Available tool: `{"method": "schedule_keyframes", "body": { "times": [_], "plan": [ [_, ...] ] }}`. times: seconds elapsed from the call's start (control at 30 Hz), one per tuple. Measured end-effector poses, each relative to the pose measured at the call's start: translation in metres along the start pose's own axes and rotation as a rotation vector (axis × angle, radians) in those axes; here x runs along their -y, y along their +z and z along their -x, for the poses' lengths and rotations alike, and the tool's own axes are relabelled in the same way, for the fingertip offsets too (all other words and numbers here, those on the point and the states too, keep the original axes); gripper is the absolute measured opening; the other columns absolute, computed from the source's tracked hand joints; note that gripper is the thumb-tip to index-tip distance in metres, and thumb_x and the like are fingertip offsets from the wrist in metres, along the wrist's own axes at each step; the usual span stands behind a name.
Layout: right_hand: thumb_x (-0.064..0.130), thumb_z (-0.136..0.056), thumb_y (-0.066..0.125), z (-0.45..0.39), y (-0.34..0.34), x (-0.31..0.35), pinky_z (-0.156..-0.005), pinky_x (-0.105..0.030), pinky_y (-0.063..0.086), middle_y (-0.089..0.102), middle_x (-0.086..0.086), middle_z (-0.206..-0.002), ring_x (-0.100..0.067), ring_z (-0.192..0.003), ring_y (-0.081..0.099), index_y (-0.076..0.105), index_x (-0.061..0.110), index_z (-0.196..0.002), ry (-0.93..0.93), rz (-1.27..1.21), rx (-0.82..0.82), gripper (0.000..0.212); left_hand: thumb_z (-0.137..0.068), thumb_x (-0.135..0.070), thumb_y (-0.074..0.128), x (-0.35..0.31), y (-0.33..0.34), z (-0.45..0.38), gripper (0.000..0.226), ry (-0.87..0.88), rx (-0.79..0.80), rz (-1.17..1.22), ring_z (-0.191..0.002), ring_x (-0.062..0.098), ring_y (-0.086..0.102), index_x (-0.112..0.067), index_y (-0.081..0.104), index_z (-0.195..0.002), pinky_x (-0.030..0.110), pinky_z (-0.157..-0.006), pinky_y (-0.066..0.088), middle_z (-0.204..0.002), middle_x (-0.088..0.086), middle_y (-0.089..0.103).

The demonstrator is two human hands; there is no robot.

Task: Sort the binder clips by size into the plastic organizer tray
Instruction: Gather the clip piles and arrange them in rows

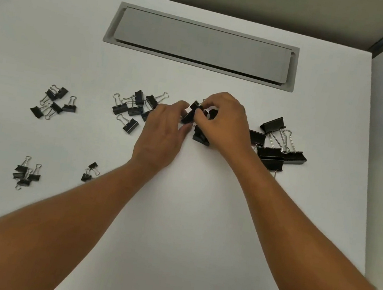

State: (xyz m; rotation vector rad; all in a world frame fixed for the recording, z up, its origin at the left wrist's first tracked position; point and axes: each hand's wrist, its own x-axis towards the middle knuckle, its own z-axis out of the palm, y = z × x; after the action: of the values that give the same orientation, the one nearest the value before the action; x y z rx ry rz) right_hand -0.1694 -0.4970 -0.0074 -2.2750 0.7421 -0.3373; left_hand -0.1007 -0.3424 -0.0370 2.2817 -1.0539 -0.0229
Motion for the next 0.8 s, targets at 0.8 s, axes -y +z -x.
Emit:
{"method": "schedule_keyframes", "body": {
  "times": [0.8],
  "plan": [
    [0.006, -0.1, 0.058, 0.115, -0.018, 0.028, -0.106, -0.005, 0.031, 0.054, 0.009, -0.135, 0.008, -0.124, 0.047, 0.059, 0.016, -0.136, 0.03, -0.157, -0.191, 0.038, -0.107, -0.008, 0.045, 0.003, -0.008, 0.007, 0.043, 0.117, -0.066, -0.067, -0.113, 0.03, 0.058, -0.003, 0.048, -0.15, 0.043, -0.105, 0.047, -0.129, 0.012, 0.062]
  ]
}}
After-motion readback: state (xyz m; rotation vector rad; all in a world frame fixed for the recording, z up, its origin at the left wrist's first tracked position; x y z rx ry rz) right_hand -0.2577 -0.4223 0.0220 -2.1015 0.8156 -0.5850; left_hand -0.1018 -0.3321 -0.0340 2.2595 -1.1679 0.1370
